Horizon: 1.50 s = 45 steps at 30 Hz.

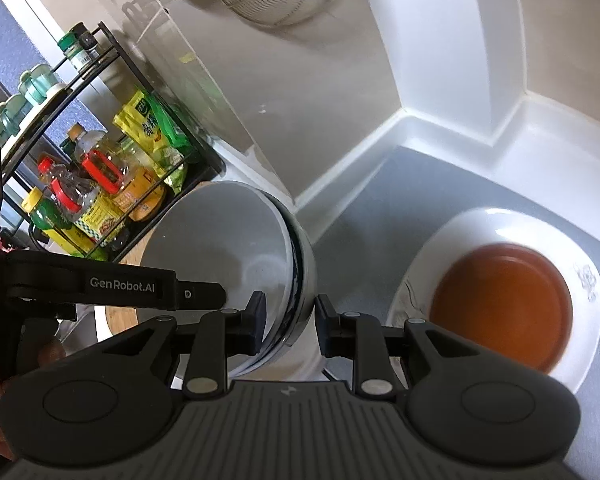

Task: Organize plates and bowls

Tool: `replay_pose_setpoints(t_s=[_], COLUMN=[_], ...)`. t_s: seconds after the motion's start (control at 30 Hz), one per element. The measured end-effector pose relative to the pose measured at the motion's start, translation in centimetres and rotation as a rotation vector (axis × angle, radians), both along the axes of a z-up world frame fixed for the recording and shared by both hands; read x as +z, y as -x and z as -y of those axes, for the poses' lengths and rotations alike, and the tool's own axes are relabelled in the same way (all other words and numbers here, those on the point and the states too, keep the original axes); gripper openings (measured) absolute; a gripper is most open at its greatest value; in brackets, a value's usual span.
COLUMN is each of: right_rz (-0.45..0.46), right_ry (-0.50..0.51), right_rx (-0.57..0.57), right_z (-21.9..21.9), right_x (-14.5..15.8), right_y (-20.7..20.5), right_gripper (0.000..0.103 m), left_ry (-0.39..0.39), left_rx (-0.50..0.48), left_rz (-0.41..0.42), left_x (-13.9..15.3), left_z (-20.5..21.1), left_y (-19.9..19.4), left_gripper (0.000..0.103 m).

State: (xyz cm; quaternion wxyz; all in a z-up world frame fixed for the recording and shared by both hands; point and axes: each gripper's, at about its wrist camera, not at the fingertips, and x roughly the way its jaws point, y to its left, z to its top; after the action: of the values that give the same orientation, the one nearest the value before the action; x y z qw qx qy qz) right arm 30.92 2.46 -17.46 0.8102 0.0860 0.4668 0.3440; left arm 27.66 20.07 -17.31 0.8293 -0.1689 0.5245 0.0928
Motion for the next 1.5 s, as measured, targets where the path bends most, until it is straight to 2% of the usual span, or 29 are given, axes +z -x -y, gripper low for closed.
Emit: replay_pose_setpoints(t_s=[0.17, 0.3, 0.57, 0.77, 0.97, 1.07, 1.23, 1.5], right_rz=[0.045, 0.033, -0.026, -0.086, -0.116, -0.137, -0.158, -0.106], right_ry=[0.02, 0.03, 0.111, 0.126, 0.139, 0.151, 0.177, 0.269], right_rx=[-0.021, -0.044, -0.12, -0.185, -0.244, -0.261, -0.253, -0.215], right_z=[-1.9, -2.7, -4.3, -4.9, -5.7, -5.9, -6.3, -7.8], right_x=[1.4, 1.2, -1.9, -3.8, -5.1, -5.8, -6.9, -7.4], right_y=[-0.5, -0.9, 0.0, 1.2, 2.3, 3.1, 4.2, 4.4], right_gripper=[0.027, 0.027, 0.026, 0.026, 0.027, 0.026, 0.026, 0.026], left_ry=[0.018, -0.001, 0.05, 0.036, 0.047, 0.023, 0.053, 0.051], left_rx=[-0.008, -0.06, -0.166, -0.272, -0.345, -0.399, -0.393, -0.39], left_rz=[0.013, 0.002, -0.117, -0.148, -0.201, -0.211, -0.23, -0.214], left_x=[1.1, 0.8, -3.1, -4.7, -6.8, -7.6, -9.0, -9.7], left_z=[-1.3, -1.8, -3.9, -4.3, -4.7, -4.2, -4.7, -4.5], left_y=[-1.1, -2.0, -4.7, -5.0, -4.9, -4.2, -4.0, -3.9], left_gripper=[0.032, 0.032, 0.032, 0.031, 0.034, 0.035, 0.035, 0.035])
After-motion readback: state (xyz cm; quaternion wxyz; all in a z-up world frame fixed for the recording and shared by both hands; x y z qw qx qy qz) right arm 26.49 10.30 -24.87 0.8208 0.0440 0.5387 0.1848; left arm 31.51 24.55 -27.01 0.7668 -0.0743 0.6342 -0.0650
